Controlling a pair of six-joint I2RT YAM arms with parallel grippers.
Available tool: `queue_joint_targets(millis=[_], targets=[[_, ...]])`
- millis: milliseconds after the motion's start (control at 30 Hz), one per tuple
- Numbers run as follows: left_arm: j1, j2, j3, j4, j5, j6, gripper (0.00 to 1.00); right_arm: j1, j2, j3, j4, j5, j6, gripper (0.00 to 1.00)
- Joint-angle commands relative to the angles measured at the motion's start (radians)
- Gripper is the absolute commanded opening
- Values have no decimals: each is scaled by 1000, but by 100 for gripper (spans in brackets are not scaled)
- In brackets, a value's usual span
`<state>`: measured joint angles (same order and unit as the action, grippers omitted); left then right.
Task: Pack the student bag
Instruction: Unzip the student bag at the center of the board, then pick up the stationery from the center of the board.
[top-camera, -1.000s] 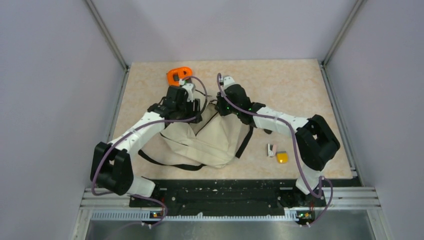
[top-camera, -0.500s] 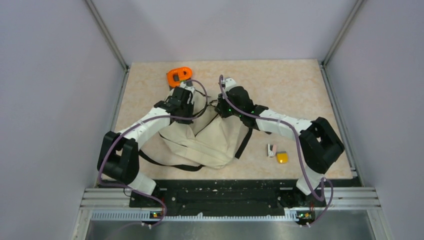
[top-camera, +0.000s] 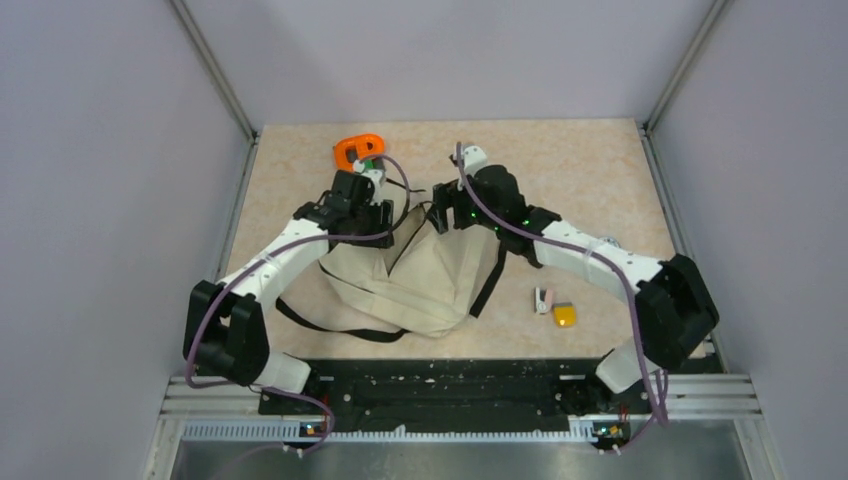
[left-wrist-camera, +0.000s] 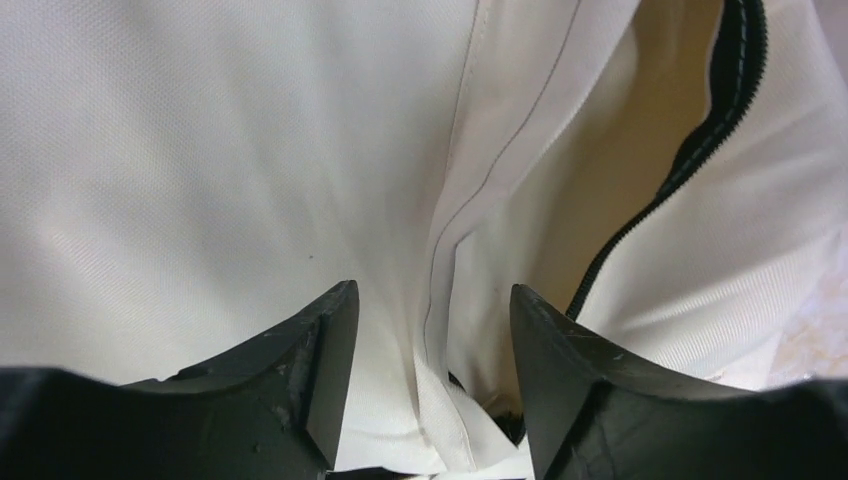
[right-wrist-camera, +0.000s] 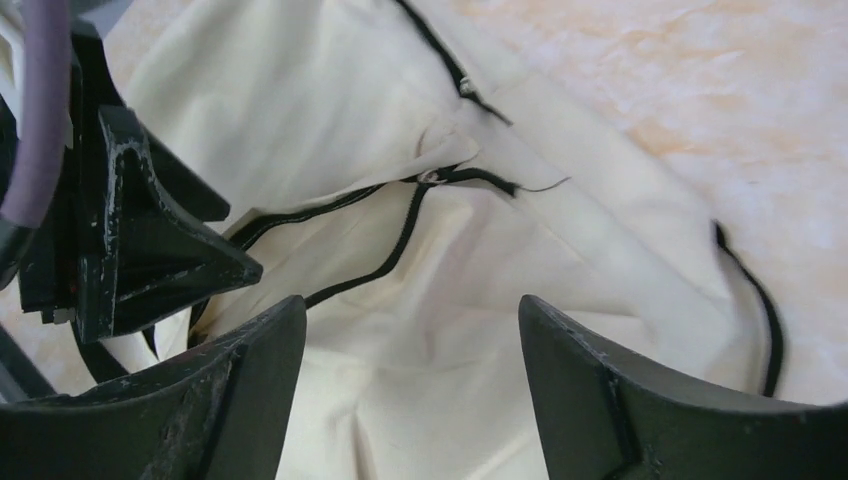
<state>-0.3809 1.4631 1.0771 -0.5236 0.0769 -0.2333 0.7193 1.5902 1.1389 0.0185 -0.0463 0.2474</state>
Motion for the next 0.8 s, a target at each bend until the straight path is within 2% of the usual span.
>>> queue_joint_targets(millis=[0, 233, 333, 500, 767], targets=[[3, -75, 26, -32, 4, 13, 64, -17, -178, -37, -78, 164, -15, 78], [2, -185, 1, -14, -1, 41, 71, -162, -452, -328, -186, 242, 111, 78], [2, -191, -6, -8, 29, 39, 73, -188, -520, -417, -263, 314, 131, 78], [2, -169, -5, -9, 89, 27, 73, -224, -521, -504, -386, 376, 184, 79], [2, -176, -6, -10, 95, 25, 74, -236, -469, -569, -427, 344, 242, 76]])
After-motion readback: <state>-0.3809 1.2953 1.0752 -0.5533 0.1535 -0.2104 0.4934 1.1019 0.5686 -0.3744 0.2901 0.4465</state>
